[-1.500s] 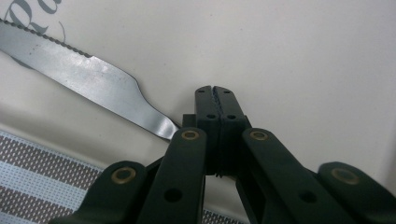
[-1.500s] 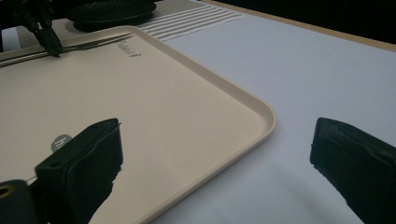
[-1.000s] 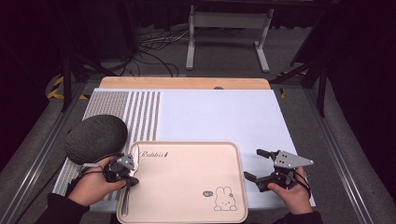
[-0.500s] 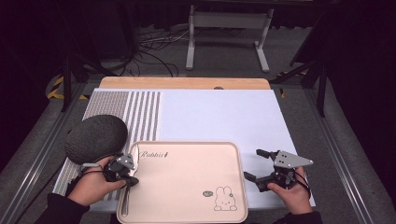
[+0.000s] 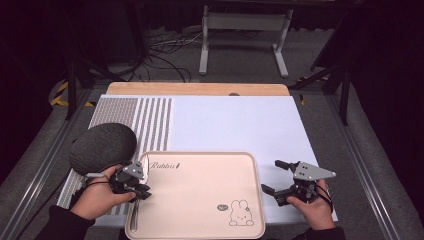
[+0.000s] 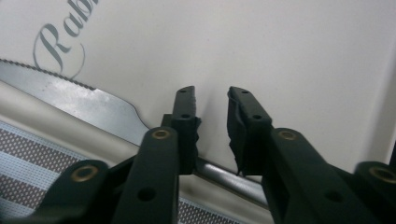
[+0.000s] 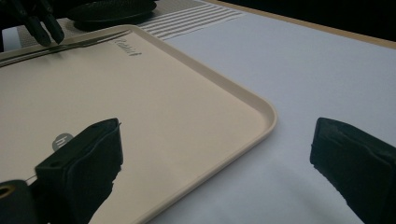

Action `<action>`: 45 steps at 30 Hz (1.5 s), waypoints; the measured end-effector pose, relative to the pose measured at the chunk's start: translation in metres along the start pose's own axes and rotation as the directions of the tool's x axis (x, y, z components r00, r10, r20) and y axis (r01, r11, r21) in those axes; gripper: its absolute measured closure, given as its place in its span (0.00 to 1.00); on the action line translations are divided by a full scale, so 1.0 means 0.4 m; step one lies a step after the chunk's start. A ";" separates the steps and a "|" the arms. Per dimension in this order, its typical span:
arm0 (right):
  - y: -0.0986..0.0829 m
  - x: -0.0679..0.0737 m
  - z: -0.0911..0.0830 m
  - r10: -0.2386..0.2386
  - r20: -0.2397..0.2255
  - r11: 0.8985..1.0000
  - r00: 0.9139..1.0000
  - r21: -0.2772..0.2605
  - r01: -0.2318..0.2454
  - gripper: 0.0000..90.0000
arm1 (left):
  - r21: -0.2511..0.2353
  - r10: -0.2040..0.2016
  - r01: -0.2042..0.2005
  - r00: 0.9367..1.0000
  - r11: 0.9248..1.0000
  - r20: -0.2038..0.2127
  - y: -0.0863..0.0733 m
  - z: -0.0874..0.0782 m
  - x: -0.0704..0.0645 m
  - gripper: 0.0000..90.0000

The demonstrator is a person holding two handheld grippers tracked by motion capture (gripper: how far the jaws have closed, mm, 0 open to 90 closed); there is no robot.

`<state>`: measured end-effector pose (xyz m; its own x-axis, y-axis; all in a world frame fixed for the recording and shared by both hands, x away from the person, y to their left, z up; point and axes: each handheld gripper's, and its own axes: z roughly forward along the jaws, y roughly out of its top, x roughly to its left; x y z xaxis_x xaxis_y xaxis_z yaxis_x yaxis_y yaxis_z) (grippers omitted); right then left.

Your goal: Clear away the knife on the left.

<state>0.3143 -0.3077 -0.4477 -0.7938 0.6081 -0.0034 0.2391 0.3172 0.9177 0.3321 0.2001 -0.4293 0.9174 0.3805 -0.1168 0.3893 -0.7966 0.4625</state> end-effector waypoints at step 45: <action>-0.001 -0.003 -0.005 0.004 0.005 1.000 1.000 -0.028 -0.004 0.04 | -0.632 -0.118 0.008 0.984 0.775 -0.132 -0.203 -0.089 0.043 0.11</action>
<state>0.3139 -0.3099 -0.4471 -0.7904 0.6126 -0.0017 0.2264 0.2947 0.9284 0.3131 0.2881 -0.4374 0.8462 0.5302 -0.0539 0.2570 -0.3174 0.9128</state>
